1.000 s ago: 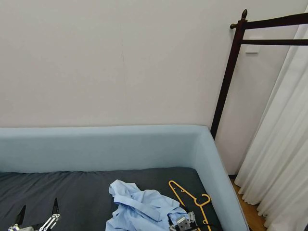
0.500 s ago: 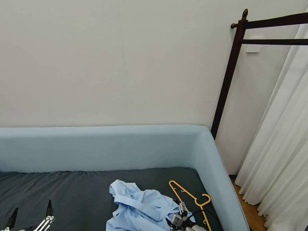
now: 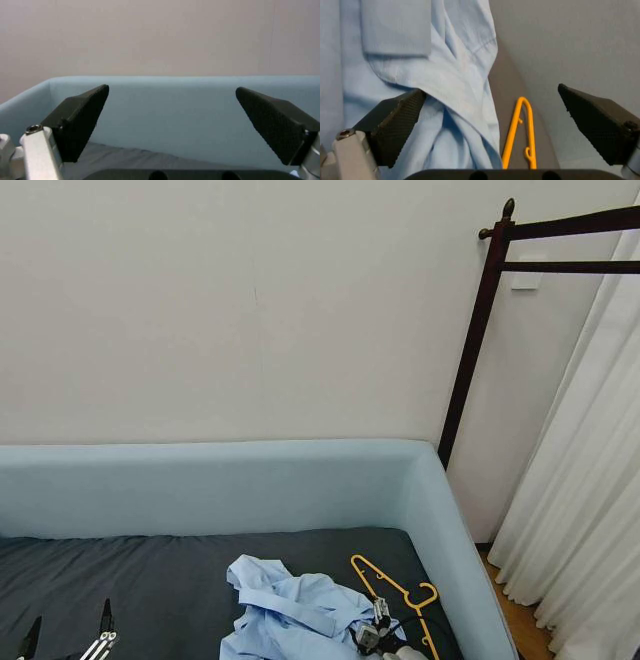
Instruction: Pick up the clothes from the sofa and hang them on the clothes hanger.
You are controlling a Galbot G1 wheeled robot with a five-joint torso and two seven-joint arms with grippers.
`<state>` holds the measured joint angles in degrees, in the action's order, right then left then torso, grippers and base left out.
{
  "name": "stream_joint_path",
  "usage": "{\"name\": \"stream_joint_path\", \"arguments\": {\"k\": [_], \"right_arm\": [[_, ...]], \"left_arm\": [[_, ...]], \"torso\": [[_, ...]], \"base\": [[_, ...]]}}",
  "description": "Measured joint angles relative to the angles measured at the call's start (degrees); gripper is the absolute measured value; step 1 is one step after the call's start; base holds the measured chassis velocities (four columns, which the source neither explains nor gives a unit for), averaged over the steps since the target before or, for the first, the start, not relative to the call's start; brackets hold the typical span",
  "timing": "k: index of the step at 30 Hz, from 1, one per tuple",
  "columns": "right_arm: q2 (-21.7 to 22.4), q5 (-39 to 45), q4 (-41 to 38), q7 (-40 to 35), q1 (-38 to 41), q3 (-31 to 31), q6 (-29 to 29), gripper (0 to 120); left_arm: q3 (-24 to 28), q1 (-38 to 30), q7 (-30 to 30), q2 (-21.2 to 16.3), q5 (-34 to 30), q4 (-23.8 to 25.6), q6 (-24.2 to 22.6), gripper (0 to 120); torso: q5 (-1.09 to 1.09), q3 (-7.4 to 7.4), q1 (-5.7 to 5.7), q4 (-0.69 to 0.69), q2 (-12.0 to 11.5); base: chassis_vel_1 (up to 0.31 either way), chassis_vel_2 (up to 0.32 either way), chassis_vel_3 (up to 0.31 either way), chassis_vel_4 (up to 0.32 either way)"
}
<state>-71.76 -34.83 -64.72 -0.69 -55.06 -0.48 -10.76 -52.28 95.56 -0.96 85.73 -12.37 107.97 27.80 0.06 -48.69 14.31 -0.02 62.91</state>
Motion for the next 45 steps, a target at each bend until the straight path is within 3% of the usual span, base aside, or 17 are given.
{"name": "stream_joint_path", "arguments": {"k": [15,32,36,42,45], "right_arm": [[-3.5,-3.4,3.8,-0.8,1.1,1.1,0.2,100],[-5.4,-1.5,4.7,2.0,1.3,1.6,-6.6,38],[-5.1,3.9,5.1,1.4,1.8,0.8,-8.7,25],[-3.4,19.7,3.6,1.9,2.4,-2.4,-9.2,3],[-2.6,26.9,2.0,2.9,2.6,-3.7,-10.2,0]], "left_arm": [[-0.1,-0.1,-0.1,-1.1,-0.4,-0.9,0.4,100],[0.2,-1.4,-0.1,-2.4,-1.5,-3.4,1.1,100],[0.2,-1.6,-0.1,-2.6,-1.6,-3.9,1.2,100],[0.6,-2.0,-0.1,-2.7,-1.7,-4.3,1.3,100],[0.8,-2.2,-0.1,-2.7,-1.7,-4.4,1.3,100]], "torso": [[0.00,0.00,-0.01,0.00,0.0],[0.00,0.00,-0.01,0.00,0.0],[0.00,0.00,-0.01,0.00,0.0],[0.00,0.00,-0.01,0.00,0.0],[0.00,0.00,-0.01,0.00,0.0]], "base": [[0.000,0.000,0.000,0.000],[0.000,0.000,0.000,0.000],[0.000,0.000,0.000,0.000],[0.000,0.000,0.000,0.000],[0.000,0.000,0.000,0.000]]}}
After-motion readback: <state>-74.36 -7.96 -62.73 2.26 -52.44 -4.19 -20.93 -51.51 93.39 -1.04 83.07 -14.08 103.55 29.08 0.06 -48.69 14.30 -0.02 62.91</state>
